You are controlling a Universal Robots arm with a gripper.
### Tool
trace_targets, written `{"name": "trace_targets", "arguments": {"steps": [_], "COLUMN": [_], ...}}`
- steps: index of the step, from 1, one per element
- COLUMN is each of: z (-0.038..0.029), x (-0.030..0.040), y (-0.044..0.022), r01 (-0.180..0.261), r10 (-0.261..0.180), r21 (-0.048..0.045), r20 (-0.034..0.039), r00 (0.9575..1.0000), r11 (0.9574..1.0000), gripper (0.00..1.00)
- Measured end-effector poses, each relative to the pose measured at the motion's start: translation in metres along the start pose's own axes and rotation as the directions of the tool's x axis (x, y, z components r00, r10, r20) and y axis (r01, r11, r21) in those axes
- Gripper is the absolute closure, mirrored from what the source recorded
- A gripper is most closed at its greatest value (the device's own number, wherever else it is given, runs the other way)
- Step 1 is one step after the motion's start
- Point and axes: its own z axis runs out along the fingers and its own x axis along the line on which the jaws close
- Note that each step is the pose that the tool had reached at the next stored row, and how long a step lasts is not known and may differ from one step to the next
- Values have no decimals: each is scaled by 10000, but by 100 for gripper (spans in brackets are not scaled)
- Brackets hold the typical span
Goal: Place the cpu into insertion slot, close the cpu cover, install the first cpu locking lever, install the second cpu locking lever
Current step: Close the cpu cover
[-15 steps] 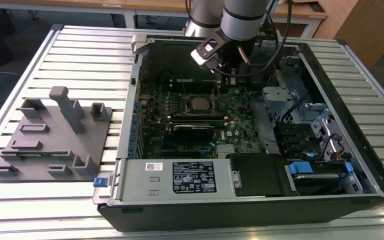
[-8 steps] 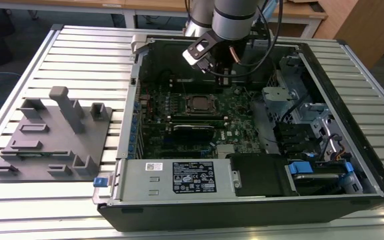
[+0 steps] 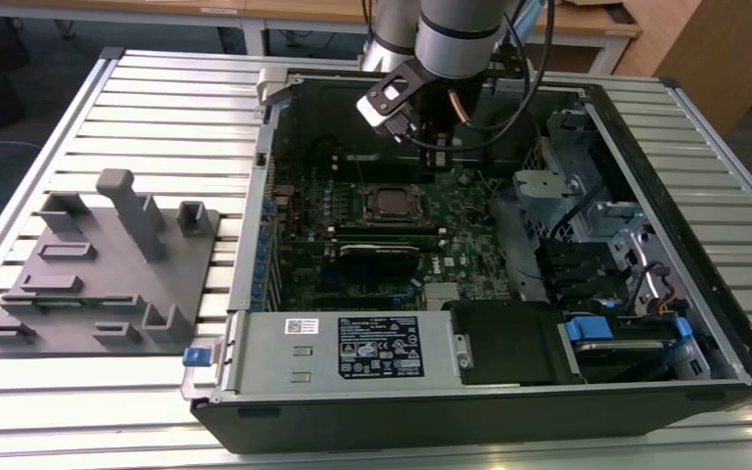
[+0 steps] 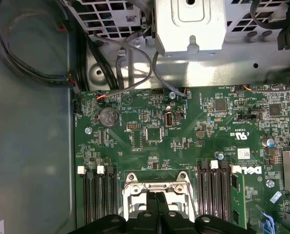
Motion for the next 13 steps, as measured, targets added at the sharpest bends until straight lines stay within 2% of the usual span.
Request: {"name": "trace_targets", "arguments": {"steps": [8,13], "z": [30,48], "x": [-5,-13], "y": [-21,-124], "r01": [-1,-1], "r10": [1,1], "r21": [7,7], "r20": [-1,-1], "r00": [10000,10000], "r11": [10000,10000], "gripper": [90,90]}}
